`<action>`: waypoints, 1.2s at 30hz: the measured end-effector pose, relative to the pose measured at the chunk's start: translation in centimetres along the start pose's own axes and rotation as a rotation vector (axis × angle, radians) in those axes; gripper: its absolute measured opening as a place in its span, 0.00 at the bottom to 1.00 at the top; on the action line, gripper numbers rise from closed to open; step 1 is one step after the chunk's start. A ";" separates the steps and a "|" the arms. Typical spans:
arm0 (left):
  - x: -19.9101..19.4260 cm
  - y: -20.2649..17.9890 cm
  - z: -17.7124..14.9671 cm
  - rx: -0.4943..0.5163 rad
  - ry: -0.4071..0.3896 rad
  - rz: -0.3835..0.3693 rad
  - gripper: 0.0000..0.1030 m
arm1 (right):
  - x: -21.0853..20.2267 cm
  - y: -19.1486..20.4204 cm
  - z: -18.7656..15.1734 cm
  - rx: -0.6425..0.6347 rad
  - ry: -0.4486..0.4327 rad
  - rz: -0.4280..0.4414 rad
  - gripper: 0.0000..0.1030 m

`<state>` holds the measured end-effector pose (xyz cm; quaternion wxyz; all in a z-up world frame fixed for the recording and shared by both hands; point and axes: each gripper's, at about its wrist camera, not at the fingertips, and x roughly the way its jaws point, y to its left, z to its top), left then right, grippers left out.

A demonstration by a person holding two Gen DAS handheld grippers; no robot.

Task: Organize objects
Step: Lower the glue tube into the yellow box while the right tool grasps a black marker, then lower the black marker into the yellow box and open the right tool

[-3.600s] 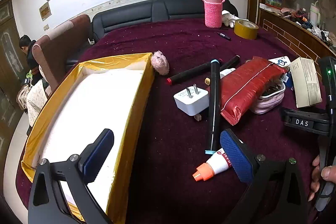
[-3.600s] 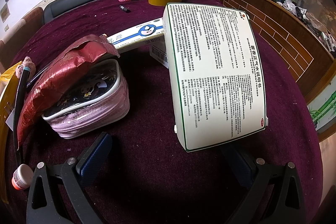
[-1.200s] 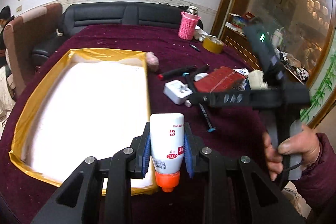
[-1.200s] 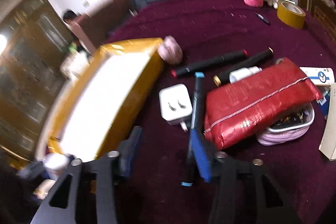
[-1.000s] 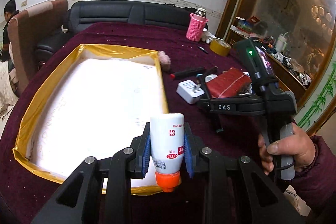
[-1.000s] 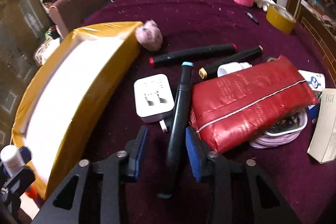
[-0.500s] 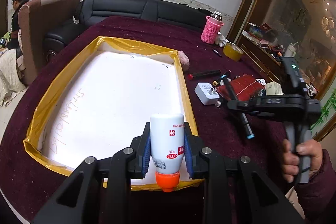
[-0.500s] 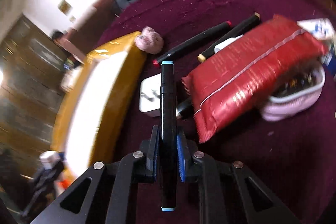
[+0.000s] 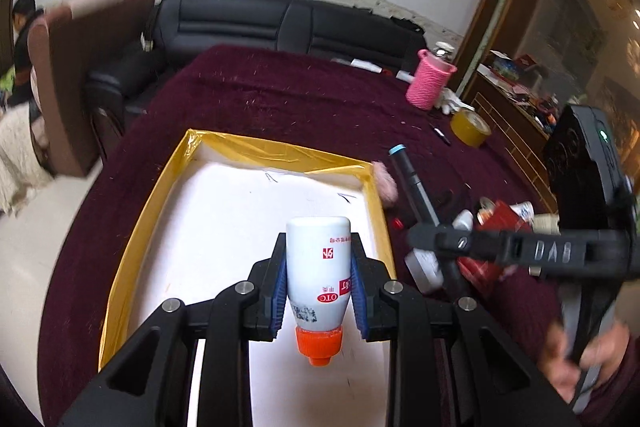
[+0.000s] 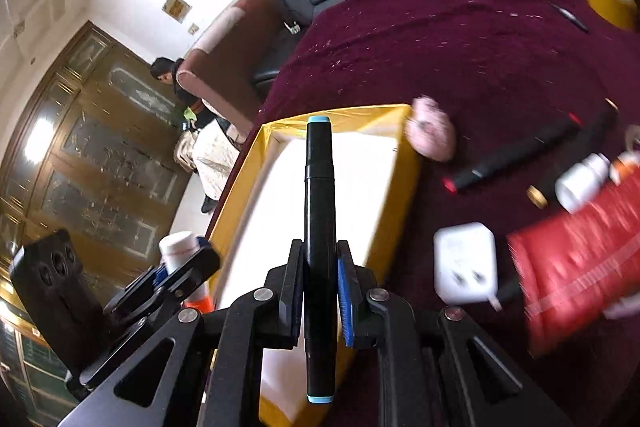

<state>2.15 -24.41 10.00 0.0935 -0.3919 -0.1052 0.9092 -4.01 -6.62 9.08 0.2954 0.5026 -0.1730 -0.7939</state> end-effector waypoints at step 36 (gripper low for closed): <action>3.2 2.1 1.7 -0.138 0.011 0.135 0.76 | 0.9 1.3 0.3 -0.167 -0.148 -0.264 0.80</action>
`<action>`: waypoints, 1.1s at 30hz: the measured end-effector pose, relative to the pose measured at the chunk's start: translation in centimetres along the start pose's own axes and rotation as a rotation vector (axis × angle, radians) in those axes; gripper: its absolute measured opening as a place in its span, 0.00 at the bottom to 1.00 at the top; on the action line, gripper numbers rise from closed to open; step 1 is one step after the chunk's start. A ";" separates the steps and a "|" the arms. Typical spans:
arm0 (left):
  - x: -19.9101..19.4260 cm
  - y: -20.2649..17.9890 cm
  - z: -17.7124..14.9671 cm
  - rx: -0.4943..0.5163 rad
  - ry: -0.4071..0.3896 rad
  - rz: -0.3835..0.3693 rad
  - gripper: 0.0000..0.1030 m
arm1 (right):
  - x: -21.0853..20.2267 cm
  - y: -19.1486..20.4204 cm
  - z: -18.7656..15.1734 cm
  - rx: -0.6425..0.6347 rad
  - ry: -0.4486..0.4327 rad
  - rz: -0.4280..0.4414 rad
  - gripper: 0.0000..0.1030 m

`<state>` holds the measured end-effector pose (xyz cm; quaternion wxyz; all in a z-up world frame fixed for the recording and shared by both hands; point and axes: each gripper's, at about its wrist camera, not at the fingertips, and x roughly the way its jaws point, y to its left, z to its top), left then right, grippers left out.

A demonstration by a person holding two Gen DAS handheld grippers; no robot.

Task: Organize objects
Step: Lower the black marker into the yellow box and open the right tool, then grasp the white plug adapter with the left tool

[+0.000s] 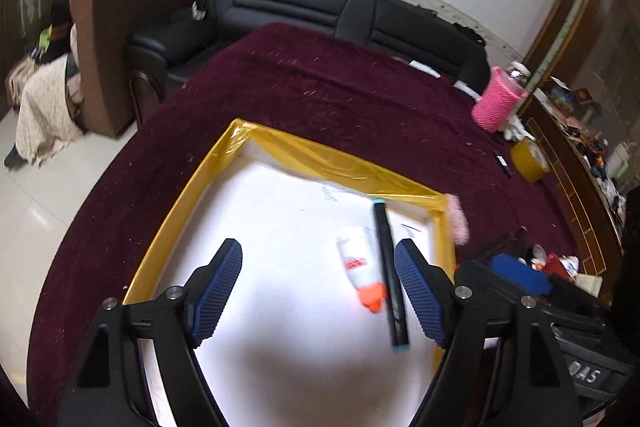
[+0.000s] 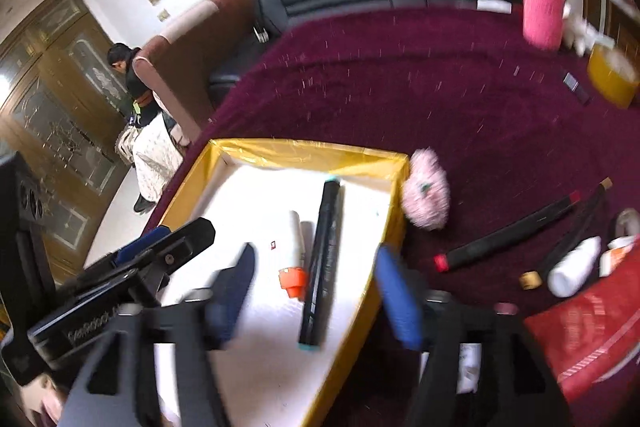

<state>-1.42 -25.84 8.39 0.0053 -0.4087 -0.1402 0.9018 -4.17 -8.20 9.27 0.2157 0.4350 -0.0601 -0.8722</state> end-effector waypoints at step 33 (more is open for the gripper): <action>6.3 -18.4 -8.9 0.338 0.129 0.080 0.59 | -11.0 -20.2 -8.7 0.191 -0.348 -0.241 0.99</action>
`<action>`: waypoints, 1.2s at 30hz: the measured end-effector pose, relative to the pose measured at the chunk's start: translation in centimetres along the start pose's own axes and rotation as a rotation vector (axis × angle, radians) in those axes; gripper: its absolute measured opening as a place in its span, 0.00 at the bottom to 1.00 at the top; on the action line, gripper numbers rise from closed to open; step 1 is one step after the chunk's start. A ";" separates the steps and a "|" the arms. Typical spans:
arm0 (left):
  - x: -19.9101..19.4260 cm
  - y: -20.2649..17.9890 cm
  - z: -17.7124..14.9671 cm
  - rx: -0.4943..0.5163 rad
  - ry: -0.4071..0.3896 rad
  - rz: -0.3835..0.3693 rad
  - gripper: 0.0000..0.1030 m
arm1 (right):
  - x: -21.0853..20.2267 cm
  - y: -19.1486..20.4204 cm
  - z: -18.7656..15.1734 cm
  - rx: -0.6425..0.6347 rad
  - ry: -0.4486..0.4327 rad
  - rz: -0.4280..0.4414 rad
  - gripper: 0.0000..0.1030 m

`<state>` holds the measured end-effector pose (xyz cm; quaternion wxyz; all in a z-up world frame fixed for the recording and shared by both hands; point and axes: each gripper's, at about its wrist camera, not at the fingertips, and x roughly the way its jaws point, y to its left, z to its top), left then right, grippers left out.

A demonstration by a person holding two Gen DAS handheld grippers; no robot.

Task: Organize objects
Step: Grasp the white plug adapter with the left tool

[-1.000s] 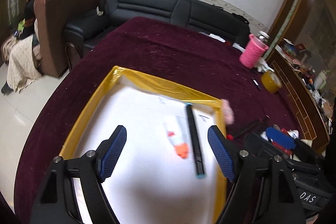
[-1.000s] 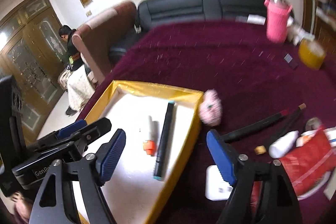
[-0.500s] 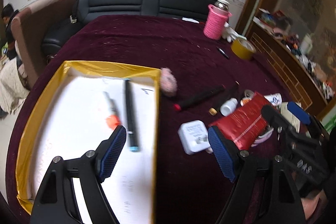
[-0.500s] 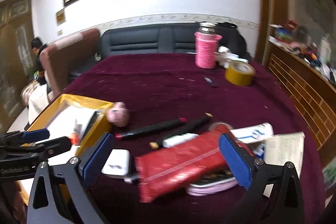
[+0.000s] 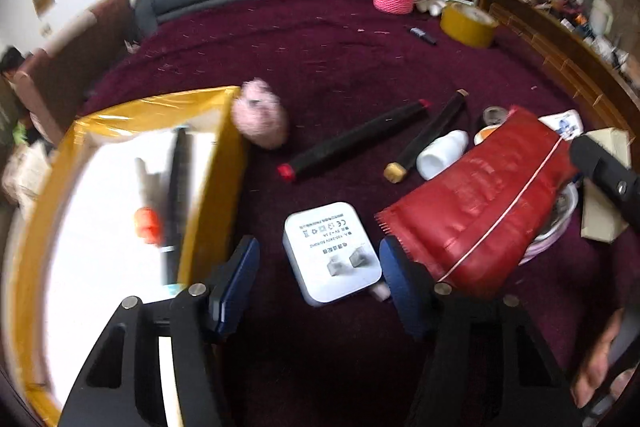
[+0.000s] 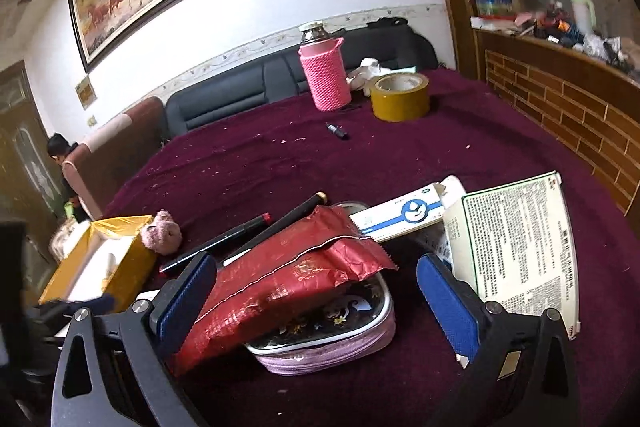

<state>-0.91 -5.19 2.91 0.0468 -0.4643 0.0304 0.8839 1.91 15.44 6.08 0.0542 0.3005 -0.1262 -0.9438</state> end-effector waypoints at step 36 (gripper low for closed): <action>-11.9 7.0 -5.4 -0.179 -0.304 -0.152 0.24 | 1.2 -1.9 -0.3 0.073 0.061 -0.014 0.99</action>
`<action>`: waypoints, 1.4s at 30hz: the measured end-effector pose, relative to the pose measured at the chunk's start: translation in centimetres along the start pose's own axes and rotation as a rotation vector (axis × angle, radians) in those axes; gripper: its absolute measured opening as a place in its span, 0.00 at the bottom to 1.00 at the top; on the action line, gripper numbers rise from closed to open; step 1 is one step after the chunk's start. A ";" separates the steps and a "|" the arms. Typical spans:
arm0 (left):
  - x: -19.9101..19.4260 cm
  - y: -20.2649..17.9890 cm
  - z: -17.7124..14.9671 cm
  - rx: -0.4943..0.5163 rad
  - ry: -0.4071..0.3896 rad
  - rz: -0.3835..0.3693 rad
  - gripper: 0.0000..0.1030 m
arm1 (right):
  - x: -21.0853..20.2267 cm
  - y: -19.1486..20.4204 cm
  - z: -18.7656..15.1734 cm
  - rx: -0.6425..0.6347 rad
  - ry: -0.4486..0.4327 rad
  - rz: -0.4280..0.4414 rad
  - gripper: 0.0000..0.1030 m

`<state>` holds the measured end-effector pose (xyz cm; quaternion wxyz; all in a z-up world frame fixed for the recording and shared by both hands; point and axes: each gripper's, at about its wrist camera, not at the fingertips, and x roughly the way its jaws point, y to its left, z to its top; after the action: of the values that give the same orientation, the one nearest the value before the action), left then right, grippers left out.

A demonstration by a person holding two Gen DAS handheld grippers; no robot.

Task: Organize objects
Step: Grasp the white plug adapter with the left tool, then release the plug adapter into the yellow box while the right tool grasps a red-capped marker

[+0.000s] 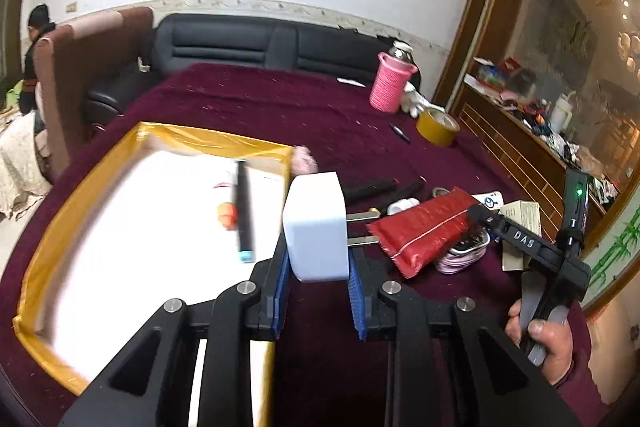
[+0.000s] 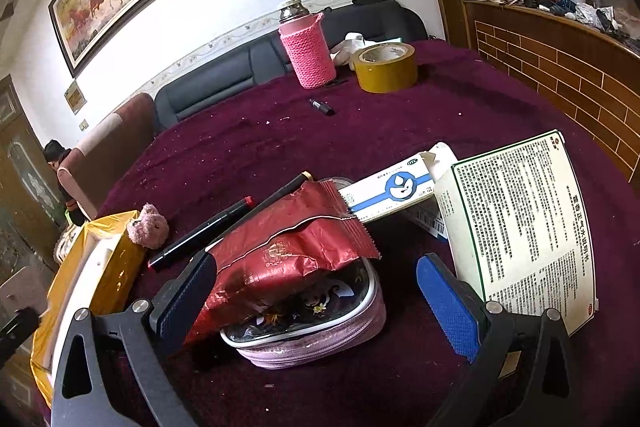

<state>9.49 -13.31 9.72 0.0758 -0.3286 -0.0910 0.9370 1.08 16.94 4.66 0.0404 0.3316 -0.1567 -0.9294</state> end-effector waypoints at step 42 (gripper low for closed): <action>-1.1 12.8 -2.1 -0.211 -0.020 -0.065 0.24 | 18.1 16.5 3.3 -0.258 0.444 -0.231 0.52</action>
<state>10.60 -25.77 5.99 0.0704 -0.3223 -0.2007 0.9224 -15.52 -1.03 1.39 0.0092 0.5348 0.0143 -0.8448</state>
